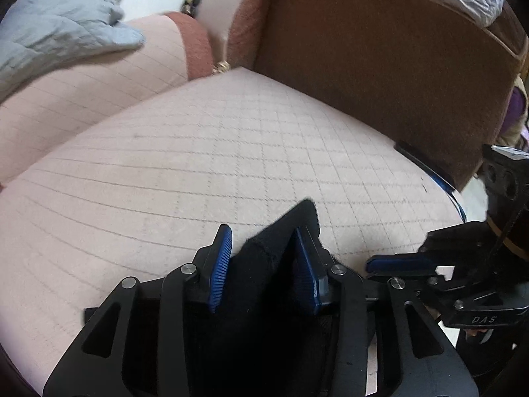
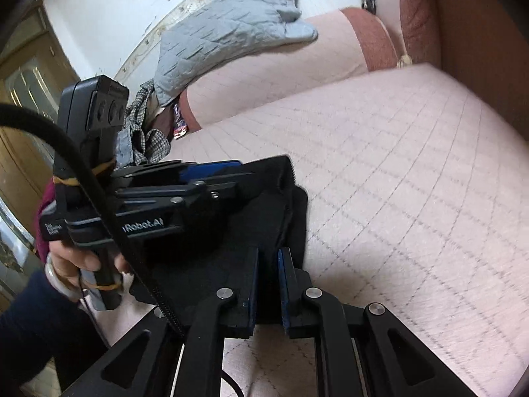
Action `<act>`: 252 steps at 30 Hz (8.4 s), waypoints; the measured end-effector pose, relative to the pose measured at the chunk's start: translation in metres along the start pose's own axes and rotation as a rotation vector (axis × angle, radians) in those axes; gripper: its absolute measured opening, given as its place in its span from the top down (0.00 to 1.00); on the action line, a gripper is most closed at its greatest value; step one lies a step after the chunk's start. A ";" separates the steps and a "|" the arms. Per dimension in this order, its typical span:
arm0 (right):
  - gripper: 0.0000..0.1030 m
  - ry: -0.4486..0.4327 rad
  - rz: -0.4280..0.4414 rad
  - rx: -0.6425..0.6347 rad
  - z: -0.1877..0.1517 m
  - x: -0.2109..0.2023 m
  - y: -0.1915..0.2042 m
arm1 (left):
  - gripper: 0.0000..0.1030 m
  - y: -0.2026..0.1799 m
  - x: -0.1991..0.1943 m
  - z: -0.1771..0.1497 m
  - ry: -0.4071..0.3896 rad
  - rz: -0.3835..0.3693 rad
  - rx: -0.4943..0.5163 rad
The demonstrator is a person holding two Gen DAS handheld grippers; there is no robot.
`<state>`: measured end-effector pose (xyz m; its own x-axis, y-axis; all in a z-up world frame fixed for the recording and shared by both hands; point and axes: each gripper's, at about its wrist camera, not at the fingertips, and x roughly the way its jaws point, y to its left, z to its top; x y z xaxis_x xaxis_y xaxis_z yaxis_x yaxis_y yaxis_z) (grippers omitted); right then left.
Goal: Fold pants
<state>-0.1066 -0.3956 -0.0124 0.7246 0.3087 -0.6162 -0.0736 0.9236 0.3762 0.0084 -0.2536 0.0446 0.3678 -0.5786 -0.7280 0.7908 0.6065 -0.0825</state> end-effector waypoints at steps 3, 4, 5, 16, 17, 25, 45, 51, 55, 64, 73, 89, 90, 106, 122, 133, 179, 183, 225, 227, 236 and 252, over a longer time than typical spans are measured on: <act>0.89 -0.034 -0.005 -0.032 0.003 -0.011 0.010 | 0.63 0.003 -0.024 0.003 -0.054 0.043 -0.028; 0.89 -0.040 0.001 -0.039 0.004 -0.014 0.011 | 0.62 0.006 -0.030 0.004 -0.067 0.049 -0.044; 0.89 -0.048 0.009 -0.051 0.005 -0.017 0.014 | 0.62 0.009 -0.039 0.004 -0.082 0.066 -0.067; 0.56 -0.059 0.045 -0.149 0.035 0.009 0.052 | 0.47 0.038 -0.091 -0.050 -0.104 0.257 -0.314; 0.56 -0.058 0.046 -0.165 0.038 0.014 0.056 | 0.47 0.042 -0.090 -0.057 -0.102 0.254 -0.343; 0.56 -0.010 0.028 -0.231 0.054 0.050 0.065 | 0.47 0.050 -0.061 -0.069 -0.077 0.231 -0.420; 0.55 0.057 -0.041 -0.120 0.056 0.083 0.020 | 0.40 0.077 -0.029 -0.075 -0.066 0.236 -0.515; 0.56 0.005 -0.004 -0.140 0.051 0.043 0.035 | 0.41 0.060 -0.050 -0.073 -0.109 0.290 -0.478; 0.56 0.019 -0.005 -0.180 0.040 0.032 0.047 | 0.41 0.054 -0.062 -0.076 -0.123 0.300 -0.472; 0.56 0.040 -0.024 -0.149 0.014 0.025 0.047 | 0.41 0.038 -0.075 -0.087 -0.125 0.319 -0.479; 0.55 0.051 -0.048 -0.117 0.000 0.025 0.036 | 0.41 0.023 -0.062 -0.097 -0.085 0.324 -0.456; 0.52 0.005 -0.048 -0.030 0.007 0.012 0.015 | 0.40 0.043 -0.062 -0.109 -0.106 0.259 -0.518; 0.52 0.007 -0.052 -0.020 0.010 0.012 0.010 | 0.40 0.045 -0.063 -0.109 -0.110 0.266 -0.524; 0.31 0.073 0.015 0.031 0.023 0.058 -0.015 | 0.40 0.059 -0.060 -0.106 -0.120 0.306 -0.535; 0.19 0.068 0.035 0.049 0.017 0.074 -0.009 | 0.39 0.064 -0.040 -0.103 -0.098 0.271 -0.534; 0.27 0.048 0.014 0.003 0.019 0.074 -0.003 | 0.39 0.063 -0.032 -0.100 -0.096 0.241 -0.526; 0.75 0.054 -0.053 -0.223 0.041 0.078 0.022 | 0.25 0.081 -0.024 -0.103 -0.055 0.196 -0.600; 0.73 0.051 -0.045 -0.211 0.036 0.060 0.027 | 0.25 0.080 -0.026 -0.105 -0.056 0.208 -0.592; 0.31 0.120 0.072 -0.038 0.016 0.079 -0.007 | 0.22 0.081 -0.016 -0.116 -0.027 0.116 -0.647; 0.41 0.101 0.051 -0.060 0.015 0.076 -0.001 | 0.23 0.080 -0.015 -0.115 -0.027 0.108 -0.639; 0.62 0.012 0.046 -0.114 0.028 0.045 0.023 | 0.56 0.076 -0.041 -0.103 -0.082 0.098 -0.592; 0.62 -0.024 0.169 -0.082 0.090 0.107 0.084 | 0.56 0.183 -0.086 -0.088 -0.131 0.239 -0.629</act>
<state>0.0266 -0.3051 0.0152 0.7134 0.4563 -0.5318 -0.2506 0.8749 0.4145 0.0783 -0.0449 0.0325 0.5843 -0.4260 -0.6907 0.2600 0.9045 -0.3380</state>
